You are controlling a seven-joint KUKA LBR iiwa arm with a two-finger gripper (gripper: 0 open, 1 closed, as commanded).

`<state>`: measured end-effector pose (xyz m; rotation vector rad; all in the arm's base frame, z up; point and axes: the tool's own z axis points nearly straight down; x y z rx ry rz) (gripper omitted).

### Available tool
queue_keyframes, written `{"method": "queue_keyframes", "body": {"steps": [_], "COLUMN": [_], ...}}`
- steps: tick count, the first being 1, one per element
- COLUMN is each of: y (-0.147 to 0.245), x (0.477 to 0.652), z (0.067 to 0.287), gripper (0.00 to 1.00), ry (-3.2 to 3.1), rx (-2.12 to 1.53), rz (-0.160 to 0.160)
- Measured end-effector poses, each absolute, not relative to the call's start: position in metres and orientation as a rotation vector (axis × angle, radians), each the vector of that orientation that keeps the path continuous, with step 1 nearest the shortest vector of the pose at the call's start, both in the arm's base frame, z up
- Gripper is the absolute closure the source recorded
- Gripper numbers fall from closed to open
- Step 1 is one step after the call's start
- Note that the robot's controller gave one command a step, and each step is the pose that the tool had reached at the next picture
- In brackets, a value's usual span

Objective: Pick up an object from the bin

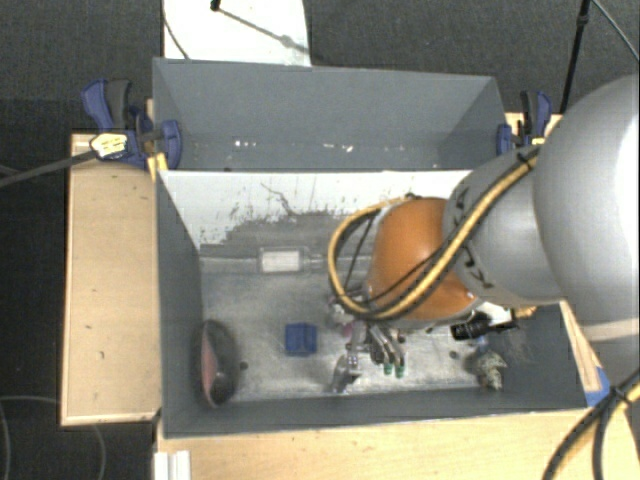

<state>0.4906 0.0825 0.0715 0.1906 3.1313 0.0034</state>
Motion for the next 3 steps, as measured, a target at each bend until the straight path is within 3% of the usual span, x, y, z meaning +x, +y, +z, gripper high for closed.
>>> {"method": "queue_keyframes", "body": {"steps": [1, 2, 3], "y": [0.149, 0.136, 0.137], "x": [0.545, 0.533, 0.535], "z": [0.105, 0.072, 0.074], "gripper": [0.0, 0.0, 1.0], "ry": [3.133, 3.128, 3.122], "rx": [-0.083, 0.221, 0.22], "rz": [0.007, 0.004, 0.006]}}
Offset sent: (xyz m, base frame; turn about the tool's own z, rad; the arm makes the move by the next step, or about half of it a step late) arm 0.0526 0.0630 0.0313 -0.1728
